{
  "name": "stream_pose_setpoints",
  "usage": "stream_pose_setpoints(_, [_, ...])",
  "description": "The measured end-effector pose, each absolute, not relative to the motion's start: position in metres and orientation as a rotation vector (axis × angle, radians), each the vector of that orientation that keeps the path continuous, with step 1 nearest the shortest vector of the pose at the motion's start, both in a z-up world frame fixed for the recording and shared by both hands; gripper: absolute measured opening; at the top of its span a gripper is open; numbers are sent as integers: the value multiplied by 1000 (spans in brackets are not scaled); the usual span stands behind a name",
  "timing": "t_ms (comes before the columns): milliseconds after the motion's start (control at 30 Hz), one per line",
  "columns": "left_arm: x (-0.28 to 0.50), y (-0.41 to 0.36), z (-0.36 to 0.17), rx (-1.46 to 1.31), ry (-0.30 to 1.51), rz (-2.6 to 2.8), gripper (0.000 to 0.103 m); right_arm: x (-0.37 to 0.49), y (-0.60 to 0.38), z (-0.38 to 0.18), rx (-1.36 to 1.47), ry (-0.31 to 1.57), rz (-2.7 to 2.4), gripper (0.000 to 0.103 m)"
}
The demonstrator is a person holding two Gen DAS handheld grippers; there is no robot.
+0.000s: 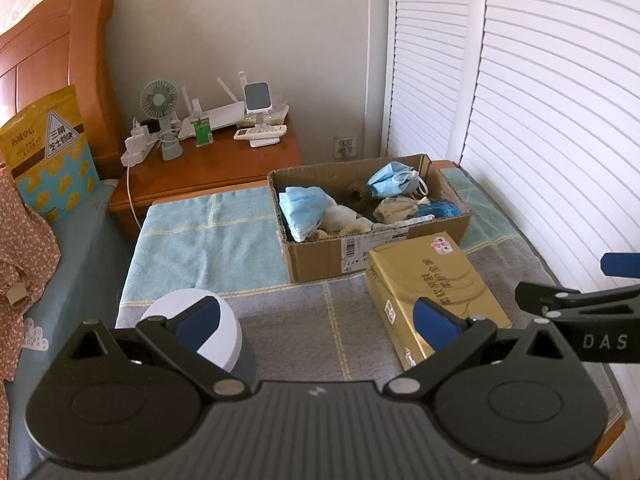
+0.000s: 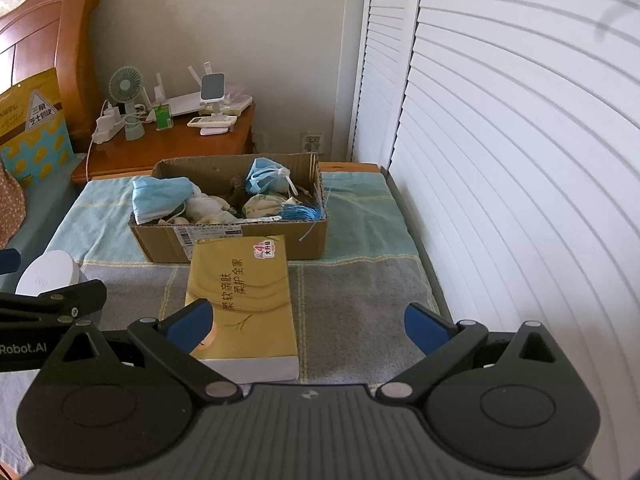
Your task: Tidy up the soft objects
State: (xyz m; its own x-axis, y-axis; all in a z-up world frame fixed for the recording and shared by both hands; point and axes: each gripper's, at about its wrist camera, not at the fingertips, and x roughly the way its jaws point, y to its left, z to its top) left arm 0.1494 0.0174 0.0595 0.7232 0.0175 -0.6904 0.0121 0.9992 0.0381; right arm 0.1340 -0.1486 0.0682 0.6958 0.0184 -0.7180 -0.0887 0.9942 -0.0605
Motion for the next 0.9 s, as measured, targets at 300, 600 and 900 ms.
stream_pose_setpoints(300, [148, 17, 61, 43, 757, 4, 102, 132, -150, 70, -92, 792, 57, 103])
stream_pose_setpoints(600, [149, 16, 64, 49, 754, 2, 102, 131, -150, 71, -93, 786, 52, 103])
stream_pose_setpoints(900, [151, 16, 65, 50, 754, 1, 102, 132, -150, 71, -93, 788, 48, 103])
